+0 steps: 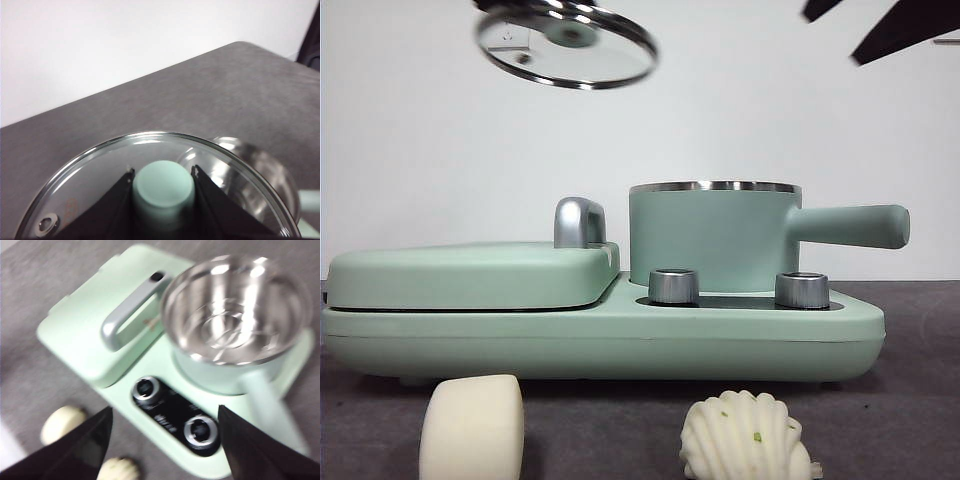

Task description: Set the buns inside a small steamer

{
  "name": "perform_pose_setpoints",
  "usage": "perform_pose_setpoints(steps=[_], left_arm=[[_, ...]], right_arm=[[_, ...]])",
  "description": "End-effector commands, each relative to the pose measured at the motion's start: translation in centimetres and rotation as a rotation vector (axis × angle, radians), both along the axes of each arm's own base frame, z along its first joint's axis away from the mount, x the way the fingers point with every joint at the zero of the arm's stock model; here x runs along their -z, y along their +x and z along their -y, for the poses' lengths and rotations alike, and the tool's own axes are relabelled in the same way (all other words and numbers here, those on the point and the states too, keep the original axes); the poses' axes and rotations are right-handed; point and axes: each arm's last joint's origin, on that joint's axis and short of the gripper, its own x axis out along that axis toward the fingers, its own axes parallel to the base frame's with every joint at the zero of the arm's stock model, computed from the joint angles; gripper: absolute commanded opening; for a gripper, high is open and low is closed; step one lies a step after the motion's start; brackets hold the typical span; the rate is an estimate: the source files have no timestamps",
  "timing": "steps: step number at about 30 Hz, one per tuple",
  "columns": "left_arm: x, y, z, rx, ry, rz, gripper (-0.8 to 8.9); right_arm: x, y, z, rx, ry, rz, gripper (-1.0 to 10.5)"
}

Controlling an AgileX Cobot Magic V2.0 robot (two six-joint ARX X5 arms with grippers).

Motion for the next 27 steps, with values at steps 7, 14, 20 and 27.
perform_pose_setpoints(steps=[7,14,20,27], left_arm=[[-3.1,-2.4,-5.2,-0.116,0.046,0.049,0.11],[-4.4,-3.9,-8.8,-0.239,0.040,0.071,0.10],[-5.1,-4.7,-10.3,-0.296,0.030,0.103,0.10],[-5.2,-4.8,-10.6,-0.310,0.029,0.107,0.10]], right_arm=[[0.8,0.7,-6.9,-0.105,-0.003,-0.227,3.3],[2.9,0.4,-12.4,-0.077,-0.094,-0.417,3.8],[5.3,-0.1,-15.9,-0.036,-0.168,-0.495,4.2],[8.4,-0.6,-18.5,-0.009,-0.216,-0.579,4.2]])
